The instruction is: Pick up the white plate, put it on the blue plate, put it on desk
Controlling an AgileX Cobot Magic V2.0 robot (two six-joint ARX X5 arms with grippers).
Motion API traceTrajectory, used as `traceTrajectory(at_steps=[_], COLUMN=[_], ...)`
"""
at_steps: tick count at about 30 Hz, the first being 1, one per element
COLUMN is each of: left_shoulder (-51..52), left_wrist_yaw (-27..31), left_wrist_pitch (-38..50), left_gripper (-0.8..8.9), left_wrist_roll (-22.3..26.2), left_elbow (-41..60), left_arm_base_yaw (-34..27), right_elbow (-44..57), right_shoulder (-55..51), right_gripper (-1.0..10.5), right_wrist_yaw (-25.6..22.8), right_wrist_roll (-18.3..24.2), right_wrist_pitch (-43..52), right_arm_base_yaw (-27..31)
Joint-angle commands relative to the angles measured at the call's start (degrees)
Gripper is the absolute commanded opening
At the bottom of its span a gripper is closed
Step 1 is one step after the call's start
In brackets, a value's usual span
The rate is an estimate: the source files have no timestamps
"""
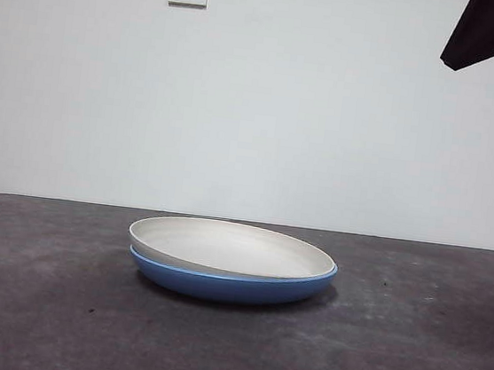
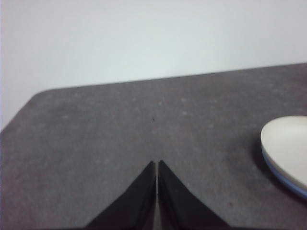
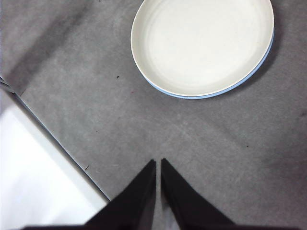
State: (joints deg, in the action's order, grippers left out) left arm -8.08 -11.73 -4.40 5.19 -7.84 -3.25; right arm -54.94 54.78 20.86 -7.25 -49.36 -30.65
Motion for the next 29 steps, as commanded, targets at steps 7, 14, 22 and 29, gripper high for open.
traceTrajectory(at_steps=[7,14,22,29], left_shoulder=[4.44,7.91,7.91,7.89], left_wrist_yaw=[0.26,0.37,0.35,0.35], left_wrist_pitch=[0.57,-4.44,-5.81,-5.84], left_gripper=[0.09,0.09,0.09,0.09], left_wrist_roll=[-0.33,-0.31,-2.08,-2.05], left_elbow=[5.07,7.19,7.19,7.17], left_arm_base_yaw=[-0.15,-0.13,-0.11,-0.11], right_elbow=[-0.44,-0.46,-0.46,-0.46], right_shoulder=[0.31,0.31,0.17,0.17], right_gripper=[0.1,0.1,0.1,0.1], right_wrist_yaw=[0.11,0.11,0.11,0.11], right_wrist_roll=[0.83,0.83,0.83,0.83], right_wrist_pitch=[0.48,0.50,0.52,0.52], right_arm_base_yaw=[-0.35,-0.35,-0.35,-0.35])
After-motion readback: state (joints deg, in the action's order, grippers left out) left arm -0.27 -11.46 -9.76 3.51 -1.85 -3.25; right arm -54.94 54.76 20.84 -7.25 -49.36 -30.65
